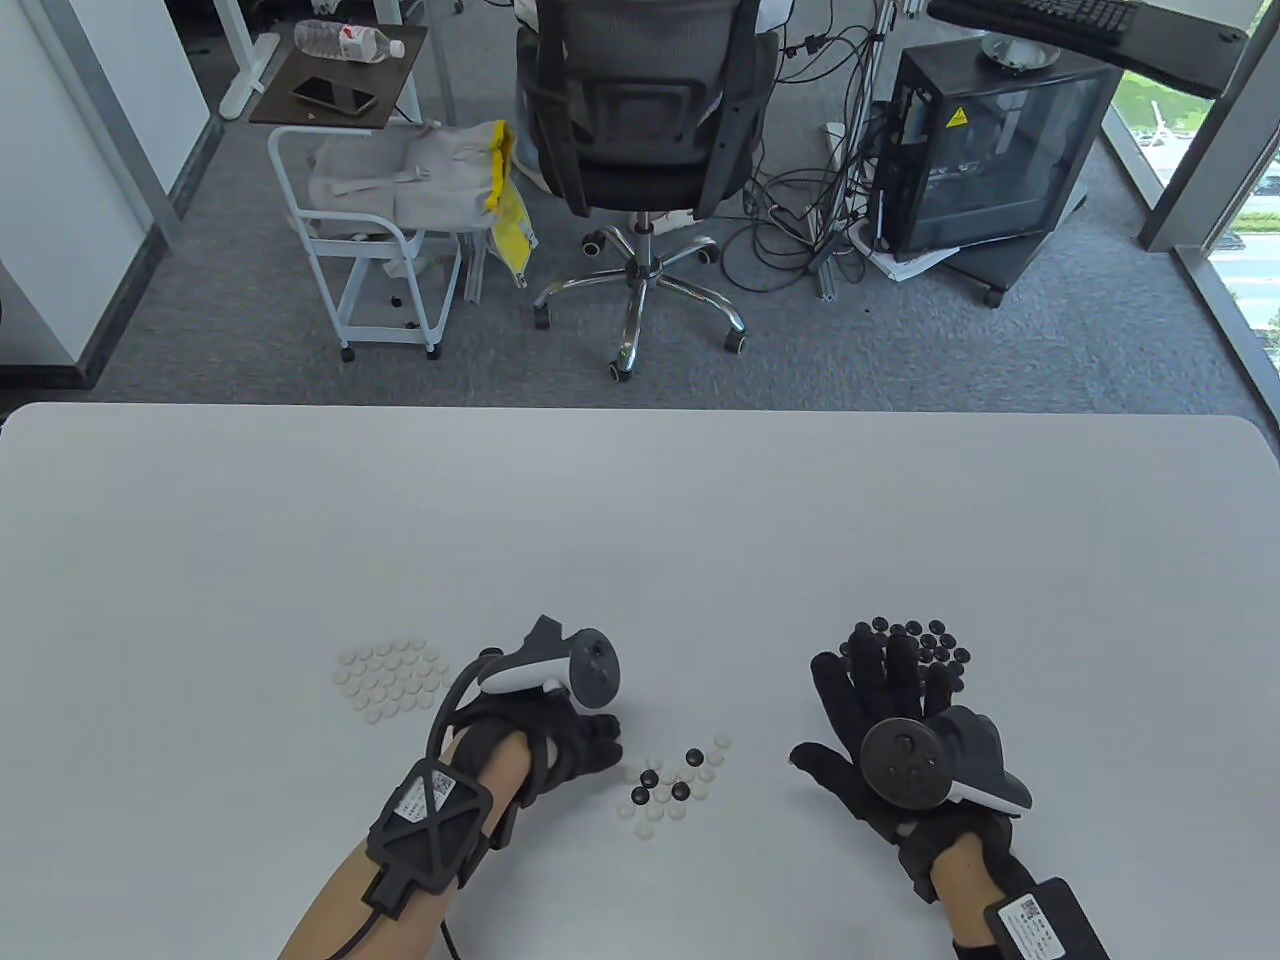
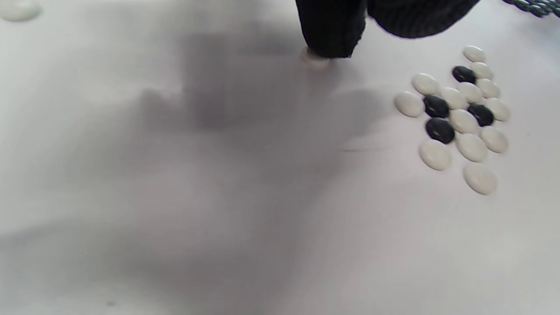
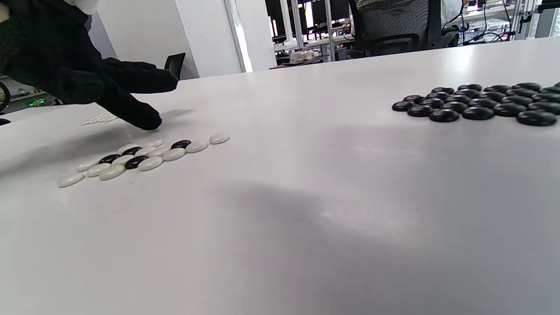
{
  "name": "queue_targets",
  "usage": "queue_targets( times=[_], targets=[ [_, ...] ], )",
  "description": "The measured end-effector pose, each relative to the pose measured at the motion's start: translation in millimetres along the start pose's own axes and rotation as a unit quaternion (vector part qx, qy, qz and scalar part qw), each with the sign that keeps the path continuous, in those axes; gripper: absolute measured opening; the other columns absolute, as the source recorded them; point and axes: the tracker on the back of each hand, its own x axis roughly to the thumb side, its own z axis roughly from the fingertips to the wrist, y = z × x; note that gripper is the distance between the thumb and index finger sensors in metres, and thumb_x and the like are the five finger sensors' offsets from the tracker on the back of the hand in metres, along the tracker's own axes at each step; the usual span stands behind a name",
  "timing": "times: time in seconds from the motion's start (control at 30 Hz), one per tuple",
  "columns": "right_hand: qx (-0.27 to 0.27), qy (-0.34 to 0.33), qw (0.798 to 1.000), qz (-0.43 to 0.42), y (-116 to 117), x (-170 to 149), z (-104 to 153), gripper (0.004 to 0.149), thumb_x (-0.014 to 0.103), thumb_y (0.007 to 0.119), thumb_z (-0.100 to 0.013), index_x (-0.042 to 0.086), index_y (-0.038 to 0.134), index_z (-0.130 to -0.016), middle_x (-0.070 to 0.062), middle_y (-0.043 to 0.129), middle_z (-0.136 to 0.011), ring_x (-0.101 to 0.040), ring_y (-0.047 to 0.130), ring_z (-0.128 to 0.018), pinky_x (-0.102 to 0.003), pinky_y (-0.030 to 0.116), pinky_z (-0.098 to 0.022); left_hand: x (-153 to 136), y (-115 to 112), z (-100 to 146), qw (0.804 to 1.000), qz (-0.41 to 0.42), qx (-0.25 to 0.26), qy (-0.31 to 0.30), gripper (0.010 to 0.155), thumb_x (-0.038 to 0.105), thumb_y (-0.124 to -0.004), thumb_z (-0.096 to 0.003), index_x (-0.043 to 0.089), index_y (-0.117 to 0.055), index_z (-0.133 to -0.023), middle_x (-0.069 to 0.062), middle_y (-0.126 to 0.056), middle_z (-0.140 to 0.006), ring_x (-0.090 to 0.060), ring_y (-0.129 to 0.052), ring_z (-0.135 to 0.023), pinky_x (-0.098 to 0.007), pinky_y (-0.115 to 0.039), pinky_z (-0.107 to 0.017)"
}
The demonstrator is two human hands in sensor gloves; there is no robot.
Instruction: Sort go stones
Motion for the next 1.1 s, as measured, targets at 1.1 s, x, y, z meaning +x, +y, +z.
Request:
queue_targets(
  times=[1.1],
  targets=[
    [0.002,0.014,1.000,-0.010,-3.7,-5.6,1.8,0.084,0.052,0.050,-0.064,-0.004,0.018,-0.118,-0.047,0.001,-0.110,-0.069,-0.006,-0.090,-0.089,0.008,-0.055,7.6,29.9,35.4,0.998,0.002,0.058,-0.033,0.069,0.056,-0.052,-0.0500,0.032,-0.060,-0.114,-0.020,0.008,-0.113,-0.054,0.014,-0.092,-0.081,-0.002,-0.051]
  ],
)
